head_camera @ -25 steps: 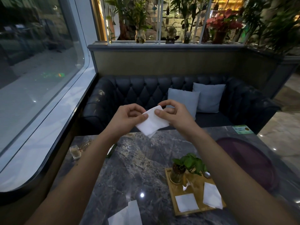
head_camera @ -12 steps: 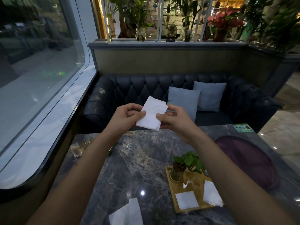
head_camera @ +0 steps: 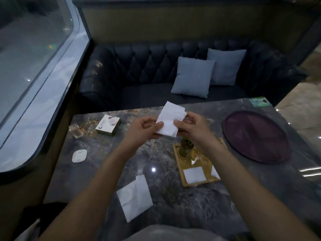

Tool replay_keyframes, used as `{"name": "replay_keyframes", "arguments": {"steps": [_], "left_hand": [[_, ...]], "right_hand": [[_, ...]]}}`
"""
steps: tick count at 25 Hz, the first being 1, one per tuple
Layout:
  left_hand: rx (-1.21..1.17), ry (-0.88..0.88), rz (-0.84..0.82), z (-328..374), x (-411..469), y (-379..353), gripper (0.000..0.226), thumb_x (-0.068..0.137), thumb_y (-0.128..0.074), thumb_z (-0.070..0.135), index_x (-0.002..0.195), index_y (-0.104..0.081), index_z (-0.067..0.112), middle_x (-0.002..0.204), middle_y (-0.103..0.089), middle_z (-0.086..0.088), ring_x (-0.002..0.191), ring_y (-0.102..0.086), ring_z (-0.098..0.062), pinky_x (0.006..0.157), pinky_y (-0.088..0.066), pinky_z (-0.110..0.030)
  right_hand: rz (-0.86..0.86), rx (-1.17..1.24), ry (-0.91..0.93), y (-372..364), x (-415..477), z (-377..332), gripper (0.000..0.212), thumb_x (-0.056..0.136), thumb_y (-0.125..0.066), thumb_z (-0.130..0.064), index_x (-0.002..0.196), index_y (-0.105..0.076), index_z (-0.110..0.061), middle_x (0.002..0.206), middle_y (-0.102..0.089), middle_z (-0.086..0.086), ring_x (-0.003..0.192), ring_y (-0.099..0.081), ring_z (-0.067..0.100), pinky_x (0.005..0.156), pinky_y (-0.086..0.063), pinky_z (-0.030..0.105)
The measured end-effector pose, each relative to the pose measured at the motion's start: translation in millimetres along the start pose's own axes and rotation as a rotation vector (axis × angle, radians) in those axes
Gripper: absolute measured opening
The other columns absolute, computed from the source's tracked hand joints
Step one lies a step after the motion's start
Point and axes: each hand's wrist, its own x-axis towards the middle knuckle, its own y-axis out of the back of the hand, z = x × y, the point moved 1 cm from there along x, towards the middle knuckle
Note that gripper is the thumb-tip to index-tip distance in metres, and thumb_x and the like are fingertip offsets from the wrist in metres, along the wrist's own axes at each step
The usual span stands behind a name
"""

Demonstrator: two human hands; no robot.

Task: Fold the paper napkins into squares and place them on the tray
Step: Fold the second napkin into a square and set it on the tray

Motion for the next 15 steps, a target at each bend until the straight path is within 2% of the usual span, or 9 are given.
{"name": "replay_keyframes", "arguments": {"steps": [5, 8, 10, 13, 15], "left_hand": [[-0.023, 0.113, -0.042, -55, -11, -34, 0.017, 0.090, -0.068, 0.013, 0.100, -0.070, -0.001, 0.090, -0.075, -0.016, 0.075, -0.072, -0.020, 0.072, -0.059, -0.030], [-0.046, 0.173, -0.014, -76, -11, -55, 0.005, 0.088, -0.069, 0.010, 0.090, -0.071, 0.006, 0.077, -0.076, -0.006, 0.066, -0.072, -0.015, 0.065, -0.060, -0.027], [-0.079, 0.212, -0.007, -90, -13, -70, 0.003, 0.088, -0.069, 0.009, 0.086, -0.070, 0.009, 0.073, -0.074, -0.004, 0.063, -0.071, -0.015, 0.061, -0.059, -0.024], [-0.124, 0.313, 0.037, -117, -16, -90, 0.004, 0.089, -0.068, 0.010, 0.085, -0.070, 0.011, 0.082, -0.072, -0.008, 0.074, -0.071, -0.019, 0.069, -0.061, -0.028], [-0.162, 0.359, 0.042, -135, -16, -101, 0.003, 0.089, -0.068, 0.011, 0.087, -0.070, 0.011, 0.090, -0.072, -0.010, 0.087, -0.070, -0.024, 0.079, -0.061, -0.037]], "right_hand": [[0.087, 0.025, -0.096, 37, -17, 59, 0.022, 0.088, -0.067, -0.002, 0.109, -0.065, -0.003, 0.100, -0.074, 0.012, 0.088, -0.073, 0.024, 0.069, -0.060, 0.031], [0.107, 0.090, -0.158, 58, -25, 85, 0.022, 0.087, -0.067, -0.001, 0.109, -0.064, -0.006, 0.100, -0.074, 0.011, 0.091, -0.073, 0.025, 0.075, -0.061, 0.037], [0.125, 0.114, -0.191, 73, -30, 103, 0.025, 0.088, -0.066, 0.001, 0.111, -0.063, -0.004, 0.093, -0.074, 0.008, 0.087, -0.072, 0.023, 0.076, -0.061, 0.039], [0.151, 0.107, -0.263, 92, -37, 129, 0.026, 0.088, -0.066, 0.001, 0.112, -0.062, -0.004, 0.077, -0.073, -0.001, 0.078, -0.071, 0.018, 0.069, -0.061, 0.033], [0.181, 0.107, -0.321, 102, -41, 144, 0.029, 0.087, -0.067, 0.000, 0.116, -0.062, -0.003, 0.081, -0.072, 0.002, 0.075, -0.069, 0.017, 0.065, -0.060, 0.028]]}}
